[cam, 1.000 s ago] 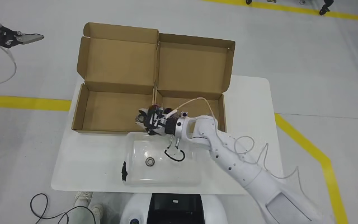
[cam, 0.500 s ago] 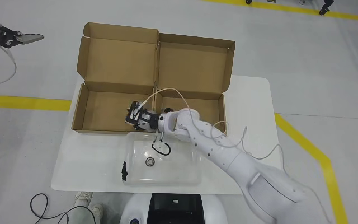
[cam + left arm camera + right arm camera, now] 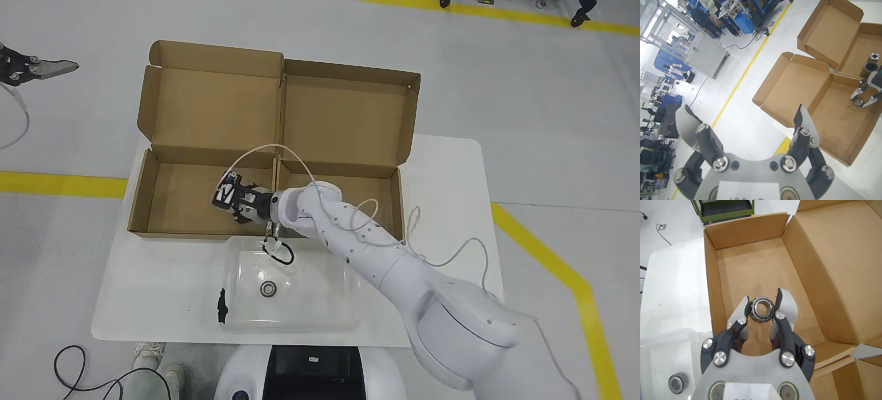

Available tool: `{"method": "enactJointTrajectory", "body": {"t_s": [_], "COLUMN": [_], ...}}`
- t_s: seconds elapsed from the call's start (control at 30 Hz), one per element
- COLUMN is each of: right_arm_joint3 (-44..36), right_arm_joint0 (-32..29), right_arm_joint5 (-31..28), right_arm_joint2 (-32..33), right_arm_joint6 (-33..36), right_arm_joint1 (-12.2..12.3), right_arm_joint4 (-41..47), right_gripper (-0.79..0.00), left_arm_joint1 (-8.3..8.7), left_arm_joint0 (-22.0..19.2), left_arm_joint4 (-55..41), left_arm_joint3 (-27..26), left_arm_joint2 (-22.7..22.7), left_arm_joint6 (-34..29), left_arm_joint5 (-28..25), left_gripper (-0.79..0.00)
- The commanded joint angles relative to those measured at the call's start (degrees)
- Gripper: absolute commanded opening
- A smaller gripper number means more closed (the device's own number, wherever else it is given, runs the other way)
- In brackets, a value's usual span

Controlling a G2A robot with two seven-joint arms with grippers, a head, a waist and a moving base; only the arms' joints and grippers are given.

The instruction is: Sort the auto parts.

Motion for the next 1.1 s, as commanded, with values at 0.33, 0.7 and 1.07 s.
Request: {"method": "enactJointTrajectory", "body": {"t_s": [0.33,0.7,1.07], "right_arm_joint3": [6.8,1.5,-13.2], "right_arm_joint0": [2.1,3.7,-2.0], "right_arm_joint5": [0.2,-6.0,-6.6], "right_arm_joint2": [0.6,0.8,5.2], "right_arm_joint6": [-4.7,-5.5,-2.2], "right_arm_joint1": [-2.9,-3.4,1.4], "right_arm_joint4": [-1.4,-4.7,-7.6], "right_gripper": [-0.446,-0.465,-0.456], "left_arm_joint1": [0.0,0.0,0.0], "left_arm_joint0": [0.0,0.0,0.0], "left_arm_joint4": [0.0,0.0,0.0], "left_arm_joint3": [0.0,0.0,0.0], "left_arm_joint2": [0.0,0.0,0.0], "left_arm_joint6": [0.0,0.0,0.0], "left_arm_joint5": [0.0,0.0,0.0], "left_gripper": [0.0,0.0,0.0]}}
